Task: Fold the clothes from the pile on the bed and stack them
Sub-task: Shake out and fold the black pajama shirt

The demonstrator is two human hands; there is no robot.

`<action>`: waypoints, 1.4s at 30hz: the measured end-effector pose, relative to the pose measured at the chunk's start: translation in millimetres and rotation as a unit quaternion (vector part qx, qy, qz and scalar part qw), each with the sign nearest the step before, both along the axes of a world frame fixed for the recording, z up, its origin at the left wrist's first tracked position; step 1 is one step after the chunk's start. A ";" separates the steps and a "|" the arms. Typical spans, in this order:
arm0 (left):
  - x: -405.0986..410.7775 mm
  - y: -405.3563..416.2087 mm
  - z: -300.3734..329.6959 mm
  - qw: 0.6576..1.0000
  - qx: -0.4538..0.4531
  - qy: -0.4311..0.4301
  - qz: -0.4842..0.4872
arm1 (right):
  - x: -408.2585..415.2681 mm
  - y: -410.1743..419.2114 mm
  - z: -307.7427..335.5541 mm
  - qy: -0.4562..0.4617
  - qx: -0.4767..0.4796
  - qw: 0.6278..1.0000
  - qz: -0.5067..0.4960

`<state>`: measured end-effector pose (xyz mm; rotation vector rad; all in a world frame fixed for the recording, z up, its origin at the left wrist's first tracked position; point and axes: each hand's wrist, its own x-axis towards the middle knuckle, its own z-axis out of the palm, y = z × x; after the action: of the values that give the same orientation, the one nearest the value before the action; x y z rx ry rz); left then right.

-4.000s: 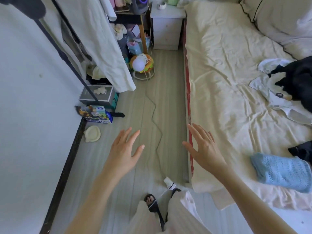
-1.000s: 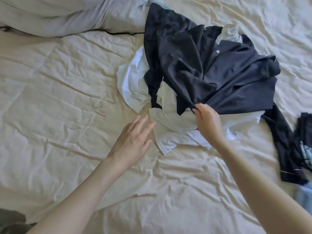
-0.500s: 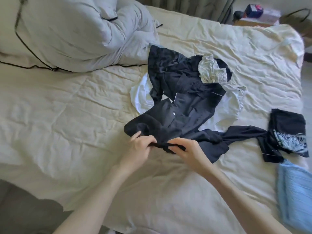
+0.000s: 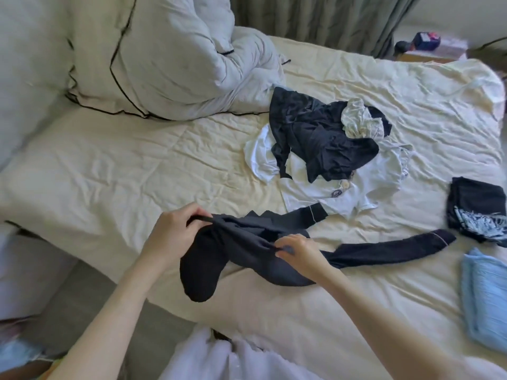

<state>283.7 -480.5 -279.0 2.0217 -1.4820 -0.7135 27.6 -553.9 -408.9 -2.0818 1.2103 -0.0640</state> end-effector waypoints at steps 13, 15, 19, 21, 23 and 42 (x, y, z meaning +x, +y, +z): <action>55.0 -0.1 83.9 0.979 -0.178 0.023 0.099 | 95.8 -1.7 50.8 -0.103 0.081 0.991 -0.016; 71.0 -8.5 89.9 0.972 -0.189 0.005 0.142 | 106.8 -13.2 80.2 -0.129 0.157 0.979 -0.032; 90.3 -12.5 88.5 0.964 -0.130 -0.024 0.230 | 136.9 -45.5 156.9 -0.270 0.263 0.920 -0.108; 73.4 -1.2 77.8 0.964 -0.131 0.024 0.229 | 159.6 -58.9 191.8 -0.315 0.282 0.893 -0.151; 40.3 13.5 58.5 0.972 -0.097 0.103 0.185 | 182.0 -67.8 219.0 -0.366 0.338 0.836 -0.228; 49.4 -40.2 106.1 0.942 -0.190 0.113 0.254 | 180.4 -120.1 326.6 -0.562 0.232 0.726 -0.320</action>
<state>333.1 -520.7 -173.0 1.8311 -0.8320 -0.3885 208.0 -674.0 -82.4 -0.7534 0.8966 -1.0617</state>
